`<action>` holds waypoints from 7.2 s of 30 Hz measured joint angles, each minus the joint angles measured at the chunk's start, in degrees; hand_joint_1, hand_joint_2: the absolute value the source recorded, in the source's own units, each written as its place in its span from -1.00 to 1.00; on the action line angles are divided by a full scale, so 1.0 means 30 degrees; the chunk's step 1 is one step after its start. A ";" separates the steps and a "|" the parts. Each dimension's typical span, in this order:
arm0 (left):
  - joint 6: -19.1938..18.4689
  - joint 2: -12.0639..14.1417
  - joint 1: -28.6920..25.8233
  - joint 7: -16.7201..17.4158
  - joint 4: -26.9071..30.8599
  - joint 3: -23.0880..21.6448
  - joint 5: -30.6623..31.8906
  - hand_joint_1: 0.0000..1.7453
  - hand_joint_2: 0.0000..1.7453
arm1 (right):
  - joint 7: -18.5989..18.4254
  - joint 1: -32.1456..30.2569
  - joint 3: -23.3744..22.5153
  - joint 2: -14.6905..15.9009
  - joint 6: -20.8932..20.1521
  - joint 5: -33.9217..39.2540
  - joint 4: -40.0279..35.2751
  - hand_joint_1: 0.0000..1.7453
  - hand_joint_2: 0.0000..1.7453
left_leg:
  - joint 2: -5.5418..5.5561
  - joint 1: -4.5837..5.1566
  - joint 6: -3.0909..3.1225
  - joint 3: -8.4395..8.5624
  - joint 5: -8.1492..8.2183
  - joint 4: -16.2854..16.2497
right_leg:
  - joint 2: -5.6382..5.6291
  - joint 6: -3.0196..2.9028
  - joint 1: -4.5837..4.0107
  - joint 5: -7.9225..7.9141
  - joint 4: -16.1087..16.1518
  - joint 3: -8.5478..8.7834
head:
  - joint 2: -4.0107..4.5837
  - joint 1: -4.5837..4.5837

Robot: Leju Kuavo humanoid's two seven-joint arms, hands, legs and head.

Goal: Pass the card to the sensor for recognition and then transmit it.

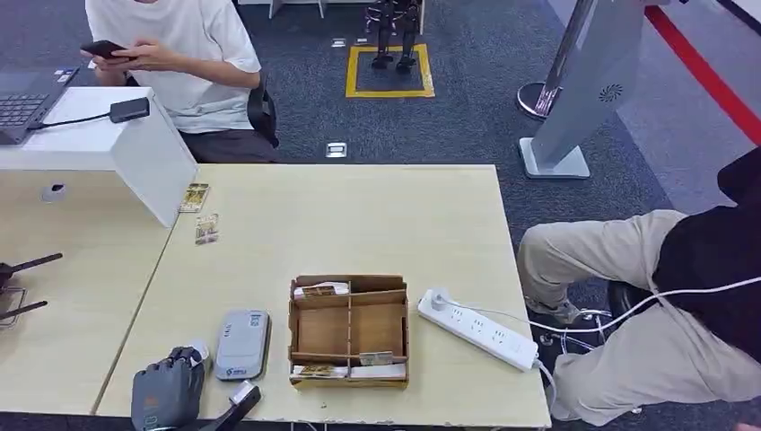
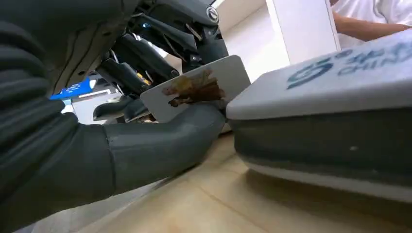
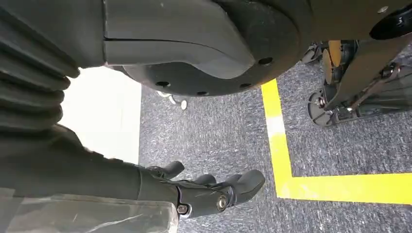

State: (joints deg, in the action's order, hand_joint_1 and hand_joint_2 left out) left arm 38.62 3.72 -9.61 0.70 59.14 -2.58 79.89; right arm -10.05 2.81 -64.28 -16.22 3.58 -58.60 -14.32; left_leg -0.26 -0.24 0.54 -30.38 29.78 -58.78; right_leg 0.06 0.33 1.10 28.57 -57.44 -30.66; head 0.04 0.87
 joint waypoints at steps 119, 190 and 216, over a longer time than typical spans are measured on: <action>0.0022 -0.1676 0.5288 -0.0787 0.6237 -0.2040 -0.0502 1.00 1.00 | -0.0189 -0.0077 -0.0488 -0.0058 -0.0736 -0.0904 -0.0328 -1.00 1.00 | 0.0025 -0.0009 -0.0152 -0.0142 -0.0162 0.0019 | -0.0024 -0.0066 -0.0010 -0.0117 -0.0028 -0.0207 | 0.0000 0.0000; 0.0029 -0.1297 -0.1546 -0.2397 1.2270 -0.0524 0.0284 -1.00 1.00 | 0.0284 -0.0174 -0.1348 -0.0087 -0.0517 0.0131 -0.0306 -1.00 1.00 | 0.0036 -0.0010 -0.0153 -0.0179 -0.0159 0.0019 | 0.0005 -0.0064 -0.0009 -0.0115 -0.0028 -0.0217 | 0.0000 0.0000; 0.0029 0.3797 -0.2441 0.0664 1.2598 -0.5101 0.2383 -1.00 1.00 | 0.0393 -0.0159 -0.1428 -0.0080 -0.0350 -0.0073 -0.0051 -1.00 1.00 | 0.0032 -0.0014 -0.0156 -0.0174 -0.0159 0.0019 | -0.0003 -0.0063 -0.0011 -0.0114 -0.0028 -0.0224 | 0.0000 0.0000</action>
State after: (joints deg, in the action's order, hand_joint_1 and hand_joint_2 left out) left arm 38.71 15.11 -16.93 2.69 96.94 -17.88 87.04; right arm -8.87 2.33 -68.57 -16.46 2.54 -58.82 -14.47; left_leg -0.17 -0.28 0.07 -30.91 29.30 -58.72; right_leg 0.05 0.14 1.07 28.23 -57.52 -31.33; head 0.04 0.87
